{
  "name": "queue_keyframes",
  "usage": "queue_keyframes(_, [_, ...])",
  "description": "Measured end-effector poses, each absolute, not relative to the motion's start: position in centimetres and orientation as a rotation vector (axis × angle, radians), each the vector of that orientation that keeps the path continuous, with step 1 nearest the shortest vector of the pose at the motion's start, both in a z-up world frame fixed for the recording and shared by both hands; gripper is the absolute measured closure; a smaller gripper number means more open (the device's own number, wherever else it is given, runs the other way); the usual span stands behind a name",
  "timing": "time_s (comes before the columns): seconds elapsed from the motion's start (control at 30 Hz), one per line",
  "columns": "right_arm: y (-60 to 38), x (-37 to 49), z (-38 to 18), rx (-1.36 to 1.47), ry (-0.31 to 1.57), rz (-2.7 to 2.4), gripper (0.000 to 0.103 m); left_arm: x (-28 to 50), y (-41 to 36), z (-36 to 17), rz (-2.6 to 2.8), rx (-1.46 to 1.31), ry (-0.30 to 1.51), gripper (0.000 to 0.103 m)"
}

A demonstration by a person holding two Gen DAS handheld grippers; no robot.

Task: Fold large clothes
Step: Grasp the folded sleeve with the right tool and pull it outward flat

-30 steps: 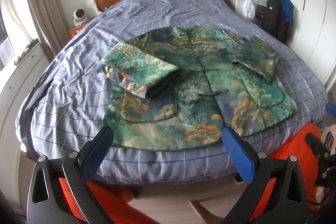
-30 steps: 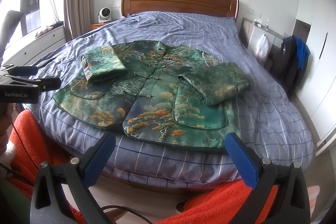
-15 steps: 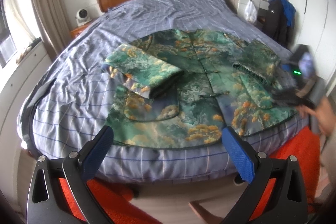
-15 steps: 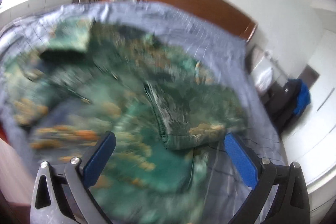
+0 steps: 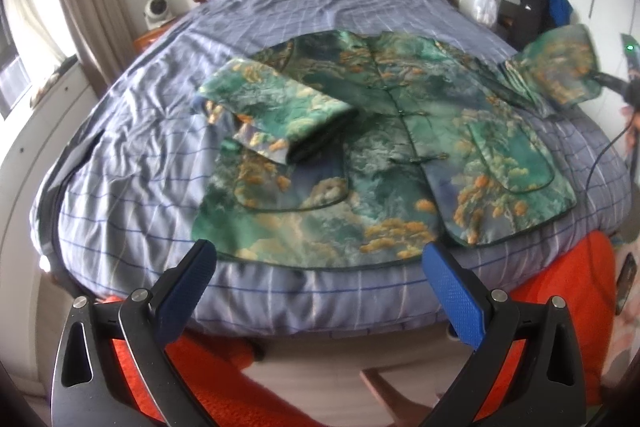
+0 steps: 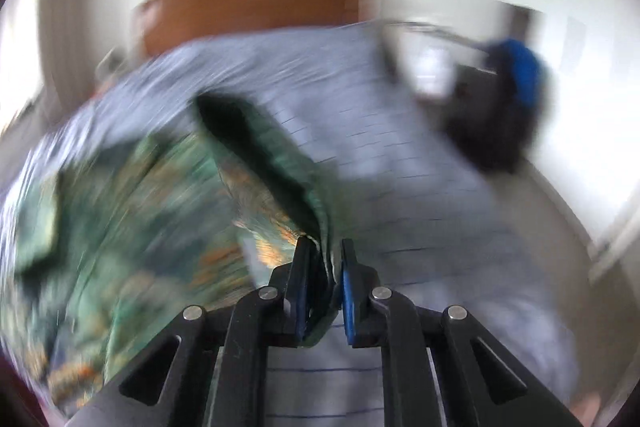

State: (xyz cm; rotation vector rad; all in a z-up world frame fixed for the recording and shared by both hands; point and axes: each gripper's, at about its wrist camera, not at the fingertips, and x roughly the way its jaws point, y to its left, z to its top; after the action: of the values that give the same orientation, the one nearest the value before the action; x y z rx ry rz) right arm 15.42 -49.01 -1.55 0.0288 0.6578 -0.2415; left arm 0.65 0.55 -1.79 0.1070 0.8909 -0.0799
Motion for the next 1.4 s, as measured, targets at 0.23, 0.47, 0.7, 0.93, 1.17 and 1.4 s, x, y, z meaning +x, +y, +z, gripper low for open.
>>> queue_keyframes(0.23, [-61.8, 11.2, -6.3, 0.27, 0.764, -0.487, 0.092, 0.7, -0.9, -1.9, -0.105, 0.154, 0.897, 0.0])
queue_keyframes(0.47, [-66.2, 10.4, -13.1, 0.378, 0.848, -0.618, 0.088, 1.5, 0.3, -1.8, -0.061, 0.151, 0.911, 0.0])
queue_keyframes(0.7, [-66.0, 6.1, -11.2, 0.373, 0.787, -0.712, 0.05, 5.8, 2.8, -2.4, -0.026, 0.24, 0.86, 0.0])
queue_keyframes(0.93, [-53.2, 3.0, -8.7, 0.289, 0.721, -0.424, 0.034, 14.3, 0.3, -6.0, -0.149, 0.449, 0.856, 0.0])
queue_keyframes(1.17, [-40.7, 1.7, -10.0, 0.275, 0.725, -0.174, 0.034, 21.2, -2.3, -13.7, -0.136, 0.674, 0.926, 0.02])
queue_keyframes(1.4, [-33.5, 1.4, -8.7, 0.146, 0.705, -0.007, 0.033, 21.3, 5.9, -6.5, -0.07, 0.299, 0.884, 0.09])
